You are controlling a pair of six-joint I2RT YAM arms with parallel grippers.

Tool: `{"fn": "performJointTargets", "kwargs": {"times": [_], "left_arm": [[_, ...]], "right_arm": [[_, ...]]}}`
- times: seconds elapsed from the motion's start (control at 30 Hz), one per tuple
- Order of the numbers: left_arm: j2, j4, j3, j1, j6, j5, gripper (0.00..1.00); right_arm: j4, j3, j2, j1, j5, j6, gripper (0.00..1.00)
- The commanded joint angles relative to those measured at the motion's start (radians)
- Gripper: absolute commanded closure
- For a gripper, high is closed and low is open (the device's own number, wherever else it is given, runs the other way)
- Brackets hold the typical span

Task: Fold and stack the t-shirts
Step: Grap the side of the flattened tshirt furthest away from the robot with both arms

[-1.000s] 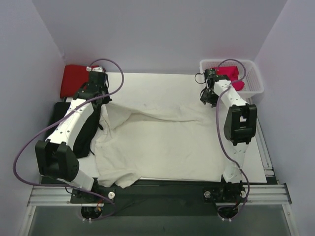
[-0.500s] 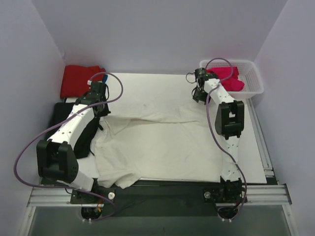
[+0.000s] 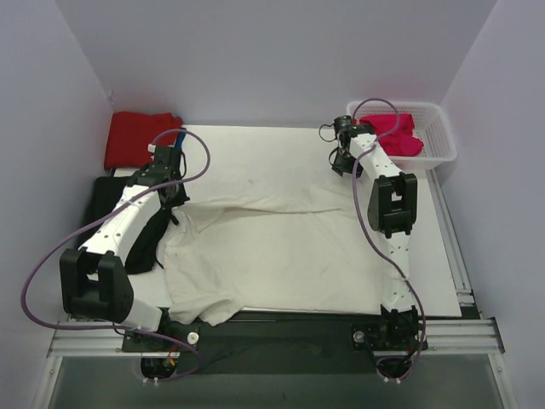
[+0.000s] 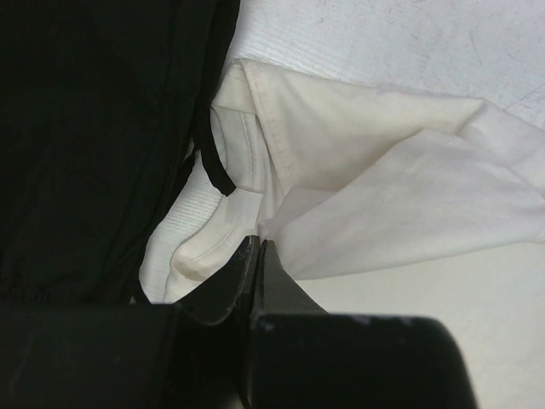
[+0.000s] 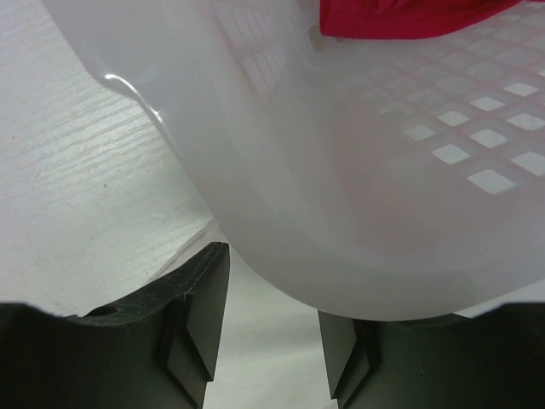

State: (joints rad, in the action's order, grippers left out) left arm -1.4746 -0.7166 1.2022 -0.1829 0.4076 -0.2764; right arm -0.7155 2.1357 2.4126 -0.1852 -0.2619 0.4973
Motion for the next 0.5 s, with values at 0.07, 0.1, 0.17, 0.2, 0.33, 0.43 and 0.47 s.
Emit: {"fn": "performJointTargets", "kwargs": {"times": [0.07,0.1,0.17,0.2,0.33,0.43,0.47], "left_arm": [[0.060,0.003,-0.012,0.017,0.010,-0.003,1.00],[0.065,0.005,-0.019,0.020,0.011,-0.001,1.00],[0.079,0.009,-0.029,0.022,0.014,0.000,1.00],[0.085,0.011,-0.041,0.025,0.016,0.002,1.00],[0.125,0.011,-0.068,0.034,0.017,0.006,1.00],[0.145,0.000,-0.095,0.042,0.010,0.019,1.00],[0.148,-0.004,-0.101,0.040,0.004,0.020,1.00]], "right_arm": [[-0.024,0.003,0.039,0.007,0.004,0.024,0.56],[-0.032,0.003,0.042,0.004,0.009,0.026,0.56],[-0.038,0.001,0.048,-0.005,0.007,0.029,0.56],[-0.041,0.000,0.051,-0.008,0.004,0.029,0.56],[-0.047,0.000,0.059,-0.028,-0.013,0.030,0.56],[-0.047,0.004,0.065,-0.040,-0.033,0.034,0.56],[-0.047,0.007,0.066,-0.042,-0.031,0.037,0.56]]}}
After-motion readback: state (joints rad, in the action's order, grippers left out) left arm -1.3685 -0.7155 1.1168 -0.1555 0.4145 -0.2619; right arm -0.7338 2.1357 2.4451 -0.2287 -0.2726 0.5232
